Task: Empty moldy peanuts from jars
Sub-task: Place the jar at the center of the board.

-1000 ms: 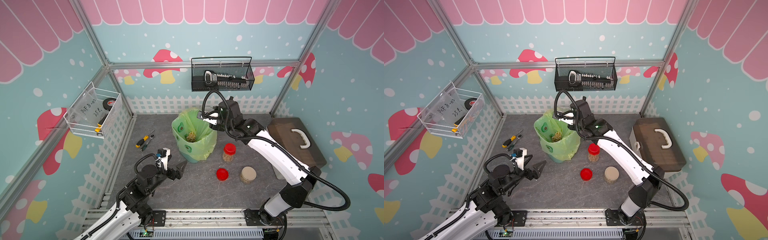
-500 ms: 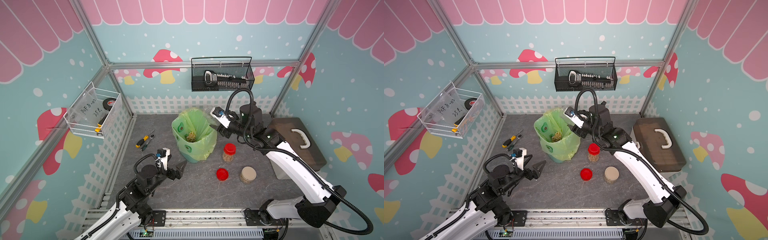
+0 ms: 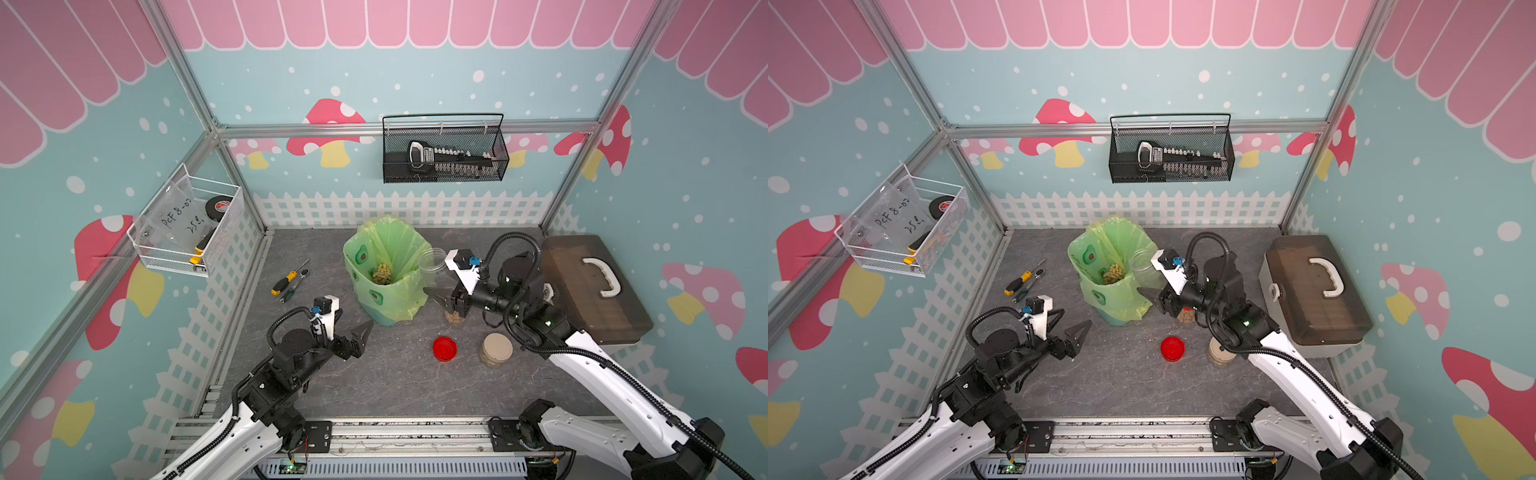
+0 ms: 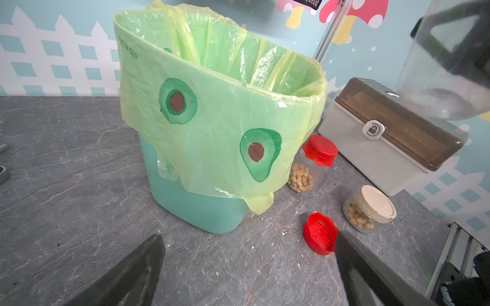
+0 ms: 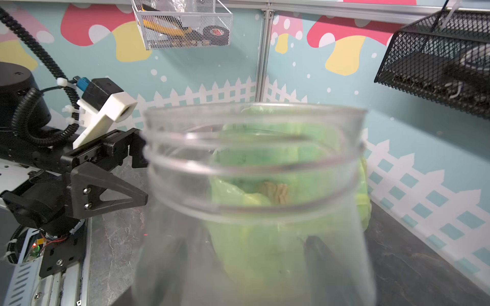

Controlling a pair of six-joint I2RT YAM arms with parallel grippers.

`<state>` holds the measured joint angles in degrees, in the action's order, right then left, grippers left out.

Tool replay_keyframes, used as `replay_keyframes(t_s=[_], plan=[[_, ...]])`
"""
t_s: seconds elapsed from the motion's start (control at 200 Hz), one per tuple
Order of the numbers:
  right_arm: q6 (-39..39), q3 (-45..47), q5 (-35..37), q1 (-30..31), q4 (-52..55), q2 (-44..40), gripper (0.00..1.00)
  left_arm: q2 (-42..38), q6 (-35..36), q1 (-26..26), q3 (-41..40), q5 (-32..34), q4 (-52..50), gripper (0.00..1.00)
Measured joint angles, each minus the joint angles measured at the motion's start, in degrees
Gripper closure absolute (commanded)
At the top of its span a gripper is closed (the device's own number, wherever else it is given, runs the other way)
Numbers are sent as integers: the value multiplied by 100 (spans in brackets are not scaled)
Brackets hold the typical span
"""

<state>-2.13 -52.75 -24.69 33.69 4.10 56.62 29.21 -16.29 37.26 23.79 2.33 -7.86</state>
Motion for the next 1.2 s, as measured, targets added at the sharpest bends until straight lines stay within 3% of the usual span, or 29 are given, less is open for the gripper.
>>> replay_keyframes(t_s=[0.185,0.33,0.735,0.986,1.201], plan=[[-675,1419,-4,13,-964,-623,65,-7,-7,-2,0,-26,0,1],[-1021,1952,-181,116,-1401,-597,65,-223,-229,-2,-74,-422,372,2],[-1670,1932,-1921,385,-2175,-157,66,1325,-1397,-7,238,-3154,2573,1],[-1847,1886,-2365,892,-2575,-81,66,1908,-1954,35,507,-4006,3661,1],[-2138,1878,-2450,981,-3093,258,66,2061,-1727,446,817,-4168,3447,1]])
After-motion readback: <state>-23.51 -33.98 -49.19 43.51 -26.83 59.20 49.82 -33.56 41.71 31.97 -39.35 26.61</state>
